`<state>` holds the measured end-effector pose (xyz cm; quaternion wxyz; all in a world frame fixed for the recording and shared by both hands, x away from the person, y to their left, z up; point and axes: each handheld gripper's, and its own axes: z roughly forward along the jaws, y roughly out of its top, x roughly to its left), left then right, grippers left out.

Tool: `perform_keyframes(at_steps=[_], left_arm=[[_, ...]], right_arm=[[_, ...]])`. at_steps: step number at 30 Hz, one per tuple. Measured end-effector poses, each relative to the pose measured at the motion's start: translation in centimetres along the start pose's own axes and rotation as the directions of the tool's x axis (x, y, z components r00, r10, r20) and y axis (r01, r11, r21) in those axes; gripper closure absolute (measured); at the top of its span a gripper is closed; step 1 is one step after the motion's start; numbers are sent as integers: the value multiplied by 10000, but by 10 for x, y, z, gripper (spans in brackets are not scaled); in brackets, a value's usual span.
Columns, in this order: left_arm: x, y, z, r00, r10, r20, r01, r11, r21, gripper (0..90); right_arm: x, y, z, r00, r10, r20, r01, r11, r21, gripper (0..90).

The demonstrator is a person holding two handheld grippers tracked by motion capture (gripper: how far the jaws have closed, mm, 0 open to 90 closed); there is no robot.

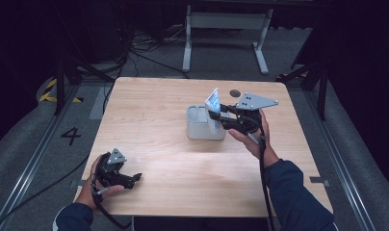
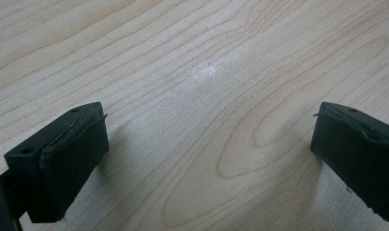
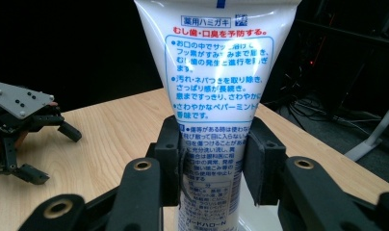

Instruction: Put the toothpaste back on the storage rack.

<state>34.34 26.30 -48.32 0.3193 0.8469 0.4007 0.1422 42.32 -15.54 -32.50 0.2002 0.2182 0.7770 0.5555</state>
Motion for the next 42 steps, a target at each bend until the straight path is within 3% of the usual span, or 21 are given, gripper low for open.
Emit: perform_keyframes(at_steps=[13, 28, 42], left_arm=[[0, 0, 0, 10000, 1, -1, -1, 10000, 2, 1], [0, 0, 0, 10000, -3, 0, 3, 10000, -3, 1], [0, 0, 0, 10000, 11, 6, -11, 10000, 16, 1]], right_arm=[[-5, 7, 9, 9998, -87, 174, 89, 9999, -85, 642], [-20, 7, 20, 9984, 166, 547, -160, 9998, -116, 642], [-27, 6, 32, 9972, 88, 737, -100, 9998, 149, 642]])
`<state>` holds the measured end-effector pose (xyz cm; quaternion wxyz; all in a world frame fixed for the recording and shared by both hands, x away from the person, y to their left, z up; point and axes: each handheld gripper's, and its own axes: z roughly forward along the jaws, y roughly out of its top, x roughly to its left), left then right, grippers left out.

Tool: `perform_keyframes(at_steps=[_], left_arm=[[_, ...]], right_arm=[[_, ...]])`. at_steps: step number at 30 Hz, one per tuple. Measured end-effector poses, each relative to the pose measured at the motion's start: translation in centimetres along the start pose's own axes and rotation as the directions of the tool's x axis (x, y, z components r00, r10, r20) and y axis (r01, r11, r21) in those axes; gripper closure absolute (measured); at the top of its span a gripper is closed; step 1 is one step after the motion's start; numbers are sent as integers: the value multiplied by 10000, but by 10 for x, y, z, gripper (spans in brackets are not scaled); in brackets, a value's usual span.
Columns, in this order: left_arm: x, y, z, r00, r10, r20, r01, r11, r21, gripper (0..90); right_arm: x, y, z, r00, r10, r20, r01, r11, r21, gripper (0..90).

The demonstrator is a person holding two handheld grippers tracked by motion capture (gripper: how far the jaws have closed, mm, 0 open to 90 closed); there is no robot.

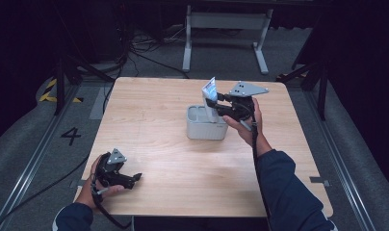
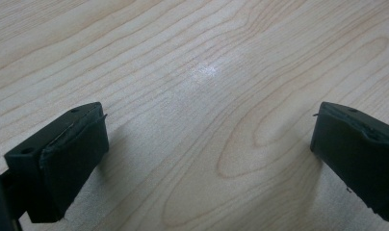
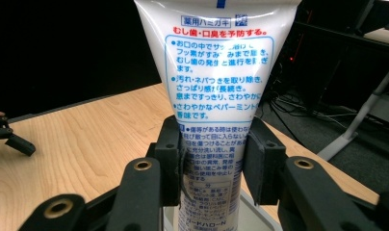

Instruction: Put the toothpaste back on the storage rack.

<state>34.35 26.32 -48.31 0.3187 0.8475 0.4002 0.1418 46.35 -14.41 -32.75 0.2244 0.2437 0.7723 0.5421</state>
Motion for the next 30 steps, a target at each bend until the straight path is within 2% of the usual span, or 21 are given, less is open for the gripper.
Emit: perform_keyframes(at_steps=[23, 30], left_arm=[[0, 0, 0, 10000, -19, 3, 19, 10000, -8, 1], [0, 0, 0, 10000, -17, 4, 17, 10000, -8, 1]], right_arm=[[-8, -9, 9, 9994, 259, 231, -262, 9995, 159, 642], [-10, -12, 13, 9993, 209, 314, -219, 9993, 317, 641]])
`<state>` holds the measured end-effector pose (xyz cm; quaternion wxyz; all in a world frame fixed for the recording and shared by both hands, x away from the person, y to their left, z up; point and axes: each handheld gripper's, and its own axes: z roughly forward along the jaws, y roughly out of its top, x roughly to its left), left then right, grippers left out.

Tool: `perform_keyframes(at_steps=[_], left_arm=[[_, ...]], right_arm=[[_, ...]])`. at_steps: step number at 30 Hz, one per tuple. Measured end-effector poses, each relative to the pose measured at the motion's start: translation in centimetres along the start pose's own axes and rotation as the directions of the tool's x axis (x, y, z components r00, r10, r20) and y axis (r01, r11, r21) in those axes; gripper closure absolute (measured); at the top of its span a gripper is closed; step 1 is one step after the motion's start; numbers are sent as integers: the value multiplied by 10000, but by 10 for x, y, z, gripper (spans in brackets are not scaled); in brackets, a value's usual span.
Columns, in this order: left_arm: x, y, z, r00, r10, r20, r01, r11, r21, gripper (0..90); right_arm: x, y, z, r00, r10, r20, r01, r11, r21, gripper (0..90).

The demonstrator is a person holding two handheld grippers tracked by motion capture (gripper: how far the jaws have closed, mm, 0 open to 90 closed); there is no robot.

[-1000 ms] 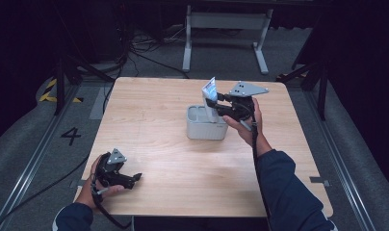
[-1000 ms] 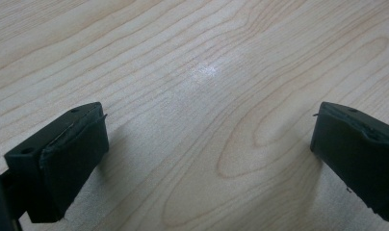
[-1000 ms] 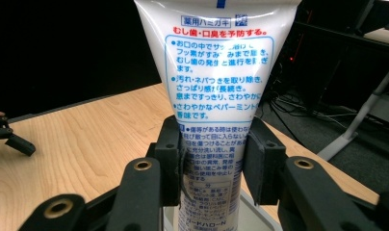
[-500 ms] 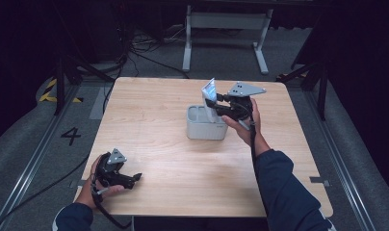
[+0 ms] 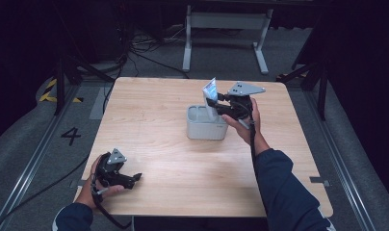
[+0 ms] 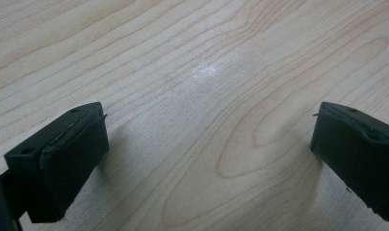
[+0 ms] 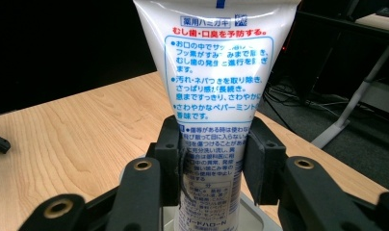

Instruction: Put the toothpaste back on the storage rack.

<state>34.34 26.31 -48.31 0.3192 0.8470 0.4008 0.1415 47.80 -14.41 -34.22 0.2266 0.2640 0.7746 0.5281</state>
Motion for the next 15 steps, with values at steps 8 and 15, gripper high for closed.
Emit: perform_keyframes(at_steps=[8, 15], left_arm=[[0, 0, 0, 10000, -10, -3, 10, 10000, -18, 1], [0, 0, 0, 10000, -3, -2, 3, 10000, -15, 1]], right_arm=[[0, -5, 7, 10000, -5, -3, 5, 9998, 201, 641], [0, -15, 11, 10000, -3, -97, 8, 9989, 461, 640]])
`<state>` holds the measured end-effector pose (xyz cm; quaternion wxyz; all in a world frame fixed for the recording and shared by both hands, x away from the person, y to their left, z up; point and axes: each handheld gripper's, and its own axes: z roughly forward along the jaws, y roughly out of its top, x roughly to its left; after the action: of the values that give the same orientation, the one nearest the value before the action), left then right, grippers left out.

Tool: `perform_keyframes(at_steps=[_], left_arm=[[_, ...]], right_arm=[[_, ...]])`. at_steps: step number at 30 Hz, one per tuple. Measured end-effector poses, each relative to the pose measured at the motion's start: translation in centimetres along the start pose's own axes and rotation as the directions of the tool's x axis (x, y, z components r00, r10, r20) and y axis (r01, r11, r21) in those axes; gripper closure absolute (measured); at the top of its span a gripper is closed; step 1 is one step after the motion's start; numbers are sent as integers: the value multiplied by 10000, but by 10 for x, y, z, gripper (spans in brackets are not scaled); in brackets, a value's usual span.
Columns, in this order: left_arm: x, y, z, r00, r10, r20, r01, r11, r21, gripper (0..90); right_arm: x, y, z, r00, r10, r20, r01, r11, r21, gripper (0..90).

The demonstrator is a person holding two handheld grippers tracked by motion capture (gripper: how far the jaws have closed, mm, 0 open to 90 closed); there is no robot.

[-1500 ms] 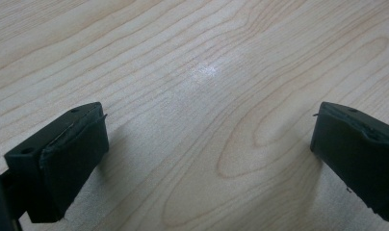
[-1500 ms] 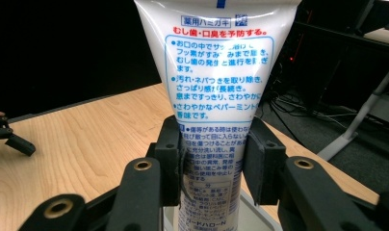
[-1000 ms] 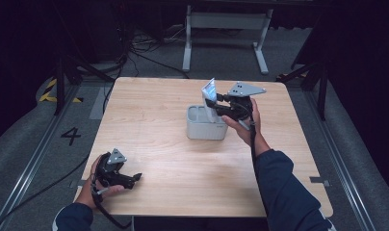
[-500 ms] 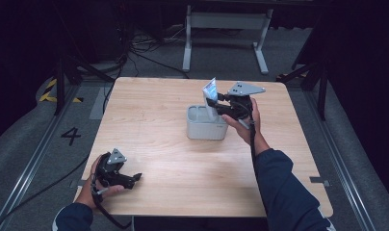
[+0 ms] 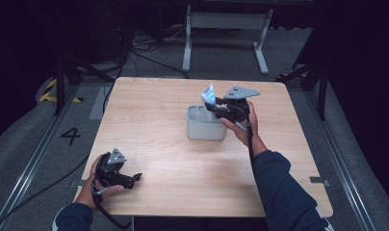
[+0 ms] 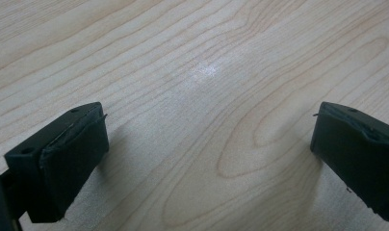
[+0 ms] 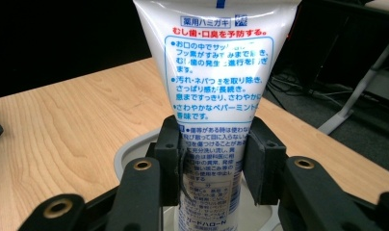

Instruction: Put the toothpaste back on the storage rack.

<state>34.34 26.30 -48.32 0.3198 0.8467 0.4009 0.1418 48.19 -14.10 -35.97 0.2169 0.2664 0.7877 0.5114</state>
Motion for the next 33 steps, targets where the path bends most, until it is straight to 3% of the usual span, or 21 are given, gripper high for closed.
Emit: perform_keyframes(at_steps=[9, 20, 33], left_arm=[[0, 0, 0, 10000, -4, -5, 4, 10000, -9, 1], [0, 0, 0, 10000, 6, 0, -6, 10000, 5, 1], [0, 0, 0, 10000, 29, -15, -29, 10000, 6, 3]], right_arm=[[0, -17, 2, 9999, 109, -128, -106, 9996, 261, 636], [2, -29, 0, 9997, -154, -191, 169, 9966, 808, 630], [-1, -34, -1, 9996, -83, -283, 113, 9943, 1057, 620]])
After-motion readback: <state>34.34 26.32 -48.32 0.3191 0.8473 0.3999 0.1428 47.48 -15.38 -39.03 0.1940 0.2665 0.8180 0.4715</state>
